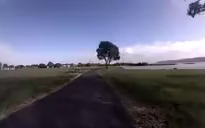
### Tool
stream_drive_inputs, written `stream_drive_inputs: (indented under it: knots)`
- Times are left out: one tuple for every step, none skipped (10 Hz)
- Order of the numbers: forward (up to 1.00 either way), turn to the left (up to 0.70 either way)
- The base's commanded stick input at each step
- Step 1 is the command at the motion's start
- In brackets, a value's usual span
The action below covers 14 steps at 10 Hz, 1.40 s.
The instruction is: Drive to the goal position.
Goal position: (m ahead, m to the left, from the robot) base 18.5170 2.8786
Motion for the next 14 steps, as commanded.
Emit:
stream_drive_inputs:
  knots:
    - [0.45,0.0]
    - [0.45,0.0]
    - [0.45,0.0]
    - [0.45,0.0]
    - [0.45,0.0]
    - [0.45,0.0]
    - [0.45,0.0]
    - [0.45,0.0]
    - [0.45,0.0]
    - [0.45,0.0]
    - [0.45,0.0]
    - [0.45,0.0]
    - [0.45,0.0]
    - [0.45,0.0]
